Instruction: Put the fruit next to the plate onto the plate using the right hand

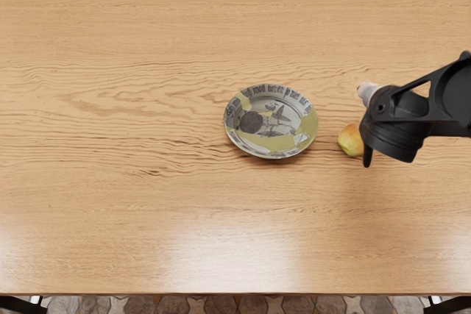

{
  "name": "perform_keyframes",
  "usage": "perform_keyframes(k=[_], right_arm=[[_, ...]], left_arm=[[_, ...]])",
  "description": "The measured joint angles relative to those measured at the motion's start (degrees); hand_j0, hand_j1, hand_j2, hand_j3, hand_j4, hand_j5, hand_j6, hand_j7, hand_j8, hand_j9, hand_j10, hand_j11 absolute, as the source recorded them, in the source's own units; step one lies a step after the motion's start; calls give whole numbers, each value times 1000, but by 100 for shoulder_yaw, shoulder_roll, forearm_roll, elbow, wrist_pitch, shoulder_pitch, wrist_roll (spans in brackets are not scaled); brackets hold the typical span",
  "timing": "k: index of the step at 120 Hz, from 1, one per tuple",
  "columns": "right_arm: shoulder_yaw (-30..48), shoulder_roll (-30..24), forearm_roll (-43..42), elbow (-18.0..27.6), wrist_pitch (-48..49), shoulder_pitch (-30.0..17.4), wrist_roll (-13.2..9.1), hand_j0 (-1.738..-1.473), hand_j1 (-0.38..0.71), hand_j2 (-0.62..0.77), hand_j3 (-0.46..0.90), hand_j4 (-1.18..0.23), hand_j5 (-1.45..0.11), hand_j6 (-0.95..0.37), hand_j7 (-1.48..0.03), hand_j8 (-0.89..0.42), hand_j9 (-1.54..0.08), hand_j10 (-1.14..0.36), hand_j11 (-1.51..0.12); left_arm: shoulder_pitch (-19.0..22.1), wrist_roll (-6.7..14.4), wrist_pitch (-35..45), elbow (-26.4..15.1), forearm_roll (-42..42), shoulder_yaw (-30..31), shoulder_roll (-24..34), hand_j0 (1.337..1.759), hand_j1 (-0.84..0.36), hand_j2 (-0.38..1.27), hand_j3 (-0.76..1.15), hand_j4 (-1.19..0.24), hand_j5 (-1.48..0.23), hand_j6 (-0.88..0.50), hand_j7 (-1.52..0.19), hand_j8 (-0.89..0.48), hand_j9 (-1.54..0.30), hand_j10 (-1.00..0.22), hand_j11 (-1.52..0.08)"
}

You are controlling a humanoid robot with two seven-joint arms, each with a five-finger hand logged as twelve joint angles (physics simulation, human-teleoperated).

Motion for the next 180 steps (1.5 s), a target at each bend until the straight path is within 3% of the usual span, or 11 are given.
perform_keyframes(k=[64,149,180], right_arm=[[51,226,-1,82,-305,-477,0,-1658,-349,0,0,0,0,-1,0,-1,0,0,0],[-203,244,-155,45,-307,-520,0,-1658,-349,0,0,0,0,-1,0,-1,0,0,0],[-292,241,-205,-177,-307,-627,0,-1658,-349,0,0,0,0,-1,0,-1,0,0,0]], left_arm=[[0,0,0,0,0,0,0,1658,349,0,0,0,0,-1,0,-1,0,0,0],[0,0,0,0,0,0,0,1658,349,0,0,0,0,-1,0,-1,0,0,0],[0,0,0,0,0,0,0,1658,349,0,0,0,0,-1,0,-1,0,0,0]])
